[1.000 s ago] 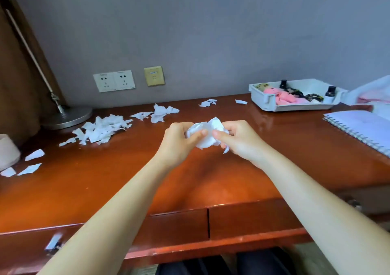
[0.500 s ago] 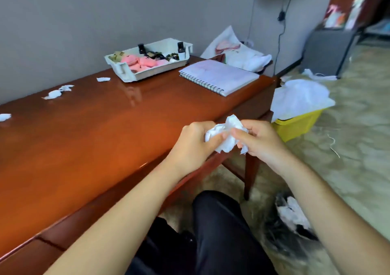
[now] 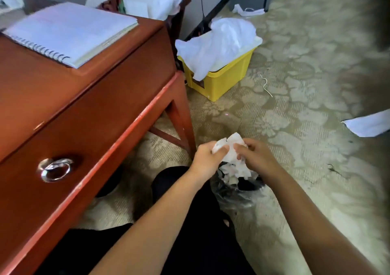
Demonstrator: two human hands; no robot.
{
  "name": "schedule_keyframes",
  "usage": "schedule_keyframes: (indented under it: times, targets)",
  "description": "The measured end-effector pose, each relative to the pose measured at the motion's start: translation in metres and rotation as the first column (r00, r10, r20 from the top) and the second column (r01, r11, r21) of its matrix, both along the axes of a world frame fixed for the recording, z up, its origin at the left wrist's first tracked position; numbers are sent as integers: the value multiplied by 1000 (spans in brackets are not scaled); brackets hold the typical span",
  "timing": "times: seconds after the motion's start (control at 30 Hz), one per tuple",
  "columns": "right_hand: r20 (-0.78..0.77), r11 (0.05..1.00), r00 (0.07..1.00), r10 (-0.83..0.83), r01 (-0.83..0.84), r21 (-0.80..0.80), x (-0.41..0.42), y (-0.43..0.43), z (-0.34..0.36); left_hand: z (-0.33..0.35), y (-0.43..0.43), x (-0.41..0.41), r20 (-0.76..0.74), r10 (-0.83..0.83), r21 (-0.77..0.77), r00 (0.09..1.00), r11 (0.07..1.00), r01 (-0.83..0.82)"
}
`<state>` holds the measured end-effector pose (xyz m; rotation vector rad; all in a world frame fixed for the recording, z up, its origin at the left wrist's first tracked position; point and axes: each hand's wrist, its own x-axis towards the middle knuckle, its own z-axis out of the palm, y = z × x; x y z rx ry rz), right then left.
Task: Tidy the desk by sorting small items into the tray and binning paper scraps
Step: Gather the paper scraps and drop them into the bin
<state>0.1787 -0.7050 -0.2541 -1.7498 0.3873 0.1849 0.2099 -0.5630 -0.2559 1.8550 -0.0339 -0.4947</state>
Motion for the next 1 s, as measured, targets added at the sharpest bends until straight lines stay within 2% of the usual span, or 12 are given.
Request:
schedule_keyframes:
  times: [0.07, 0.13, 0.3, 0.43, 0.5, 0.6, 0.67, 0.77, 0.9, 1.0]
  targets:
    - [-90, 999, 995, -46, 45, -9, 4, -17, -29, -26, -23, 8, -184, 46, 45, 982, 998, -38]
    - [-169, 995, 981, -97, 94, -26, 8, -29, -56, -52, -43, 15, -298, 66, 84, 952, 996, -42]
    - [-340, 977, 916, -213, 204, -62, 21, -47, -117, -105, -77, 24, -460, 111, 178, 881, 983, -30]
    - [-425, 953, 853, -301, 286, -101, 26, -55, -152, -127, -93, 30, -631, 260, 97, 730, 961, -259]
    - [-481, 952, 828, -288, 303, -47, 30, -56, -160, -131, -97, 32, -689, 254, 78, 678, 957, -279]
    - [-582, 948, 781, -226, 313, 51, 33, -60, -176, -131, -96, 35, -714, 256, 105, 651, 960, -261]
    - [-600, 936, 768, -224, 341, 86, 33, -60, -180, -130, -92, 35, -712, 219, 92, 667, 971, -221]
    - [-544, 946, 806, -234, 317, 62, 36, -56, -162, -122, -82, 33, -635, 150, 121, 758, 988, -94]
    - [-498, 974, 848, -182, 226, 27, 39, -50, -128, -105, -61, 29, -490, 21, 293, 871, 946, 142]
    - [-413, 992, 902, -126, 126, -28, 43, -43, -101, -77, -42, 28, -392, -68, 372, 917, 901, 225]
